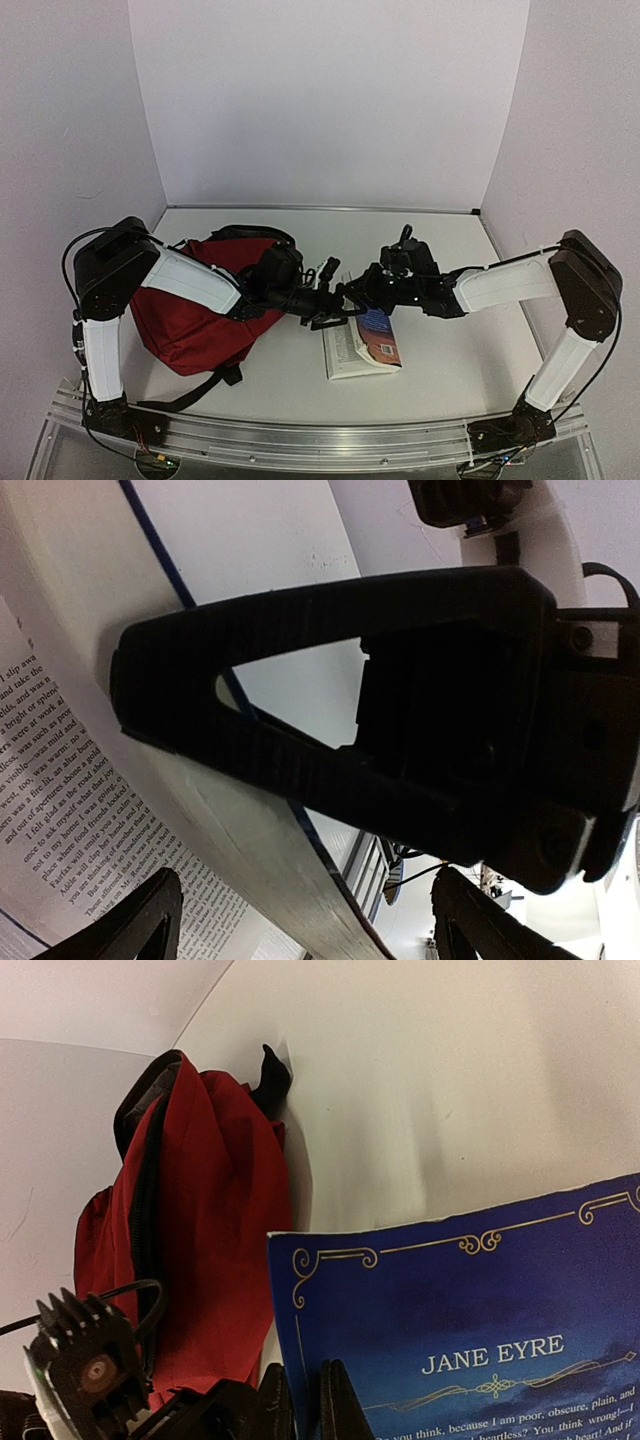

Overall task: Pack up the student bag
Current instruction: Pick up the book from the center of the board.

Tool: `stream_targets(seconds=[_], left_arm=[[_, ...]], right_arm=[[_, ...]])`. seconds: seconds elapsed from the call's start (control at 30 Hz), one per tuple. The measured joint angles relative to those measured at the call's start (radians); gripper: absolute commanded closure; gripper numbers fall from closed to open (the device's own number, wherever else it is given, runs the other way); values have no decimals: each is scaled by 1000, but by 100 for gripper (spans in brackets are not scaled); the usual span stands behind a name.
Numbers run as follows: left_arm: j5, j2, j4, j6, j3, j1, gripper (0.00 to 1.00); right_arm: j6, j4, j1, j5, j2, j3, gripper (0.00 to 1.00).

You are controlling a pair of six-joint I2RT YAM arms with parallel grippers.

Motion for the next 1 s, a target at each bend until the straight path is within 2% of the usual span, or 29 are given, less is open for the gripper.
stream_targets(seconds=[0.07, 0.3, 0.43, 0.53, 0.57, 0.77, 0.83, 0.9, 1.0], left_arm=[[5, 11, 0, -7, 3, 0, 13], [15, 23, 1, -33, 8, 0, 15], [15, 46, 0, -46, 9, 1, 22], [13, 56, 0, -59, 9, 2, 35], [13, 57, 1, -61, 9, 2, 44], [-4, 58, -1, -68, 9, 3, 82], [-6, 59, -1, -75, 9, 3, 93], [-10, 59, -8, -87, 9, 3, 99], [-12, 58, -17, -84, 9, 3, 100]], right_arm=[[1, 2, 2, -4, 6, 7, 99], [12, 22, 6, -20, 13, 17, 73], [18, 45, 10, -22, 13, 25, 65], [18, 46, 10, -19, 13, 26, 60], [19, 44, 10, -18, 13, 26, 58], [3, 26, 10, 19, -2, 26, 53], [-11, 7, 10, 40, -24, 26, 46], [-30, -19, 10, 67, -57, 26, 35], [-67, -58, 9, 105, -118, 26, 24]])
